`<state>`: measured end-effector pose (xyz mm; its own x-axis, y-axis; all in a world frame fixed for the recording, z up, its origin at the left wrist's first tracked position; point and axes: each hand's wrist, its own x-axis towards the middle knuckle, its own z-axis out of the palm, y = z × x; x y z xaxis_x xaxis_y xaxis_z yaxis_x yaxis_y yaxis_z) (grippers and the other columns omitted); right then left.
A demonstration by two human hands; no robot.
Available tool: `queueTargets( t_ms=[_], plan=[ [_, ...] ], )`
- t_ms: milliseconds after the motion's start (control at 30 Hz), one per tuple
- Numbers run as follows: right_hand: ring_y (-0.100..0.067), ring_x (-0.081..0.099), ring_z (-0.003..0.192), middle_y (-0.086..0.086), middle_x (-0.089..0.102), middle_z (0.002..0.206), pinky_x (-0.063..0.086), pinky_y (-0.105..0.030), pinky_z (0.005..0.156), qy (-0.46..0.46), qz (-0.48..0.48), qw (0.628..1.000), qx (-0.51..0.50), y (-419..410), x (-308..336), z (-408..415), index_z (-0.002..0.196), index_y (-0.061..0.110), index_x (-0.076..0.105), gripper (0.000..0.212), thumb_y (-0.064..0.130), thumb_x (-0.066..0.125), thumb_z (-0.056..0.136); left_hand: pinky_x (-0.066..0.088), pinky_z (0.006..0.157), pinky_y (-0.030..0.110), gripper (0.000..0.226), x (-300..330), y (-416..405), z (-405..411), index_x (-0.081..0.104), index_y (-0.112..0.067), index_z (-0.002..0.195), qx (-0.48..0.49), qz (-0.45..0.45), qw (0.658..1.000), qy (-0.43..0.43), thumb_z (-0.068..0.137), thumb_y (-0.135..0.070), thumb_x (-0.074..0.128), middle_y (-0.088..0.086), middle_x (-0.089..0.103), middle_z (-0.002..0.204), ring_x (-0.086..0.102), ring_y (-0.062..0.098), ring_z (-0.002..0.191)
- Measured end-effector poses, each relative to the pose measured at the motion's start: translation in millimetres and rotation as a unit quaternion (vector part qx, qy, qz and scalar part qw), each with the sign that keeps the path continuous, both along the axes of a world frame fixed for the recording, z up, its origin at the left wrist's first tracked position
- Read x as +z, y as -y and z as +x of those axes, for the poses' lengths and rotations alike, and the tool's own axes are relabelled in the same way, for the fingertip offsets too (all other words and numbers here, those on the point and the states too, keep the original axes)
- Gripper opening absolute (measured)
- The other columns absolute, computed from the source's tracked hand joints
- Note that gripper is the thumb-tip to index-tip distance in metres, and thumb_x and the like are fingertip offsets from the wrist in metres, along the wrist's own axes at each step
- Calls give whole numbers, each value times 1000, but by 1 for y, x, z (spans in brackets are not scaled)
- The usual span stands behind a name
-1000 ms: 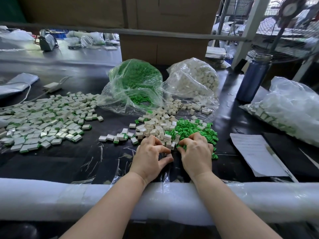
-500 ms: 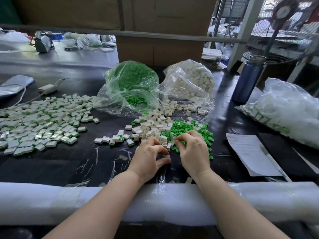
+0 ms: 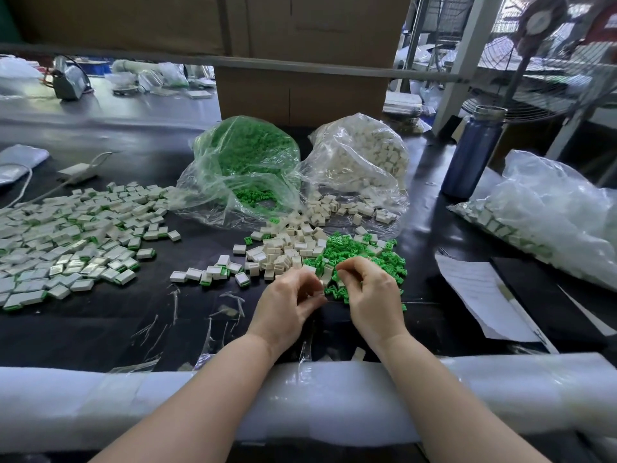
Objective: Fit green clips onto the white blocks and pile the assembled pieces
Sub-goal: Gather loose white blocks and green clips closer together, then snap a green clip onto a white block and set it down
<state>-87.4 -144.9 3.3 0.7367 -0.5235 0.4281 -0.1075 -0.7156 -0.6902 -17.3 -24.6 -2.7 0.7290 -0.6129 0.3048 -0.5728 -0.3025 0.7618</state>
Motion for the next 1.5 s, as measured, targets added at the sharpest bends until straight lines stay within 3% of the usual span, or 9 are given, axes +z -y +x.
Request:
queueTargets(
  t_ms=[100, 300, 433, 533, 667, 767, 1033, 1300, 1500],
  plan=[
    [-14, 60, 88, -2, 69, 97, 44, -19, 81, 12, -6, 1000, 20, -2, 2, 3, 103, 9, 69, 18, 6, 57, 90, 45, 73, 7, 16, -2, -2, 1, 65, -14, 93, 23, -48, 998, -45, 79, -10, 71, -8, 62, 81, 58, 4, 76],
    [-8, 56, 83, -3, 68, 93, 38, -4, 75, 26, 15, 999, 25, -2, -3, 4, 96, 7, 70, 14, 6, 58, 90, 42, 74, 3, 14, -3, -3, 3, 66, -13, 90, 26, -57, 997, -33, 79, -9, 71, -10, 59, 85, 57, 1, 79],
    [-11, 61, 86, -1, 69, 92, 45, -13, 80, 37, 34, 998, 43, -4, -5, 1, 94, 8, 70, 12, 5, 60, 88, 45, 72, 7, 18, -5, -2, 2, 59, -24, 84, 18, -64, 997, -39, 81, -9, 68, -9, 60, 84, 59, 6, 75],
    [-13, 63, 88, -2, 70, 91, 49, -24, 83, 34, 51, 997, 53, -6, -7, -1, 94, 9, 70, 12, 6, 61, 88, 52, 75, 20, 17, -5, -2, 1, 59, -26, 87, 10, -76, 995, -60, 84, -11, 66, -6, 65, 82, 63, 12, 77],
    [-10, 63, 85, -1, 69, 90, 49, -19, 79, 28, 87, 994, 63, -5, -8, -2, 94, 13, 69, 12, 7, 59, 89, 55, 79, 30, 25, -4, -5, 0, 59, -31, 90, 0, -92, 992, -88, 84, -8, 64, -2, 67, 85, 66, 13, 78],
    [-3, 62, 81, 4, 69, 87, 48, -16, 74, 34, 126, 989, 76, -3, -8, -2, 93, 13, 70, 14, 6, 59, 89, 54, 81, 31, 21, -5, -7, 2, 60, -22, 93, 6, -94, 987, -128, 81, -8, 68, 4, 67, 85, 66, 18, 81],
    [0, 61, 67, 5, 68, 77, 50, -17, 68, 46, 211, 968, 124, -4, -3, -4, 80, 21, 67, 22, -1, 66, 81, 54, 73, 24, 22, -6, -8, 4, 65, -25, 80, -27, -97, 973, -209, 78, -4, 70, 2, 69, 78, 65, 10, 71],
    [0, 61, 70, 4, 68, 77, 48, -12, 69, 31, 193, 974, 115, -4, -3, -4, 78, 17, 68, 19, -2, 68, 79, 52, 73, 21, 12, -5, -9, 6, 66, -18, 84, -27, -92, 974, -204, 80, -8, 70, 2, 69, 79, 63, 9, 71],
    [-11, 62, 71, 0, 66, 75, 51, -21, 72, 11, 179, 976, 125, -6, -4, -3, 79, 10, 68, 13, -2, 66, 81, 52, 77, 19, 11, -4, -8, 5, 65, -17, 86, -29, -87, 979, -184, 84, -7, 65, -1, 67, 81, 62, 8, 76]
  ],
)
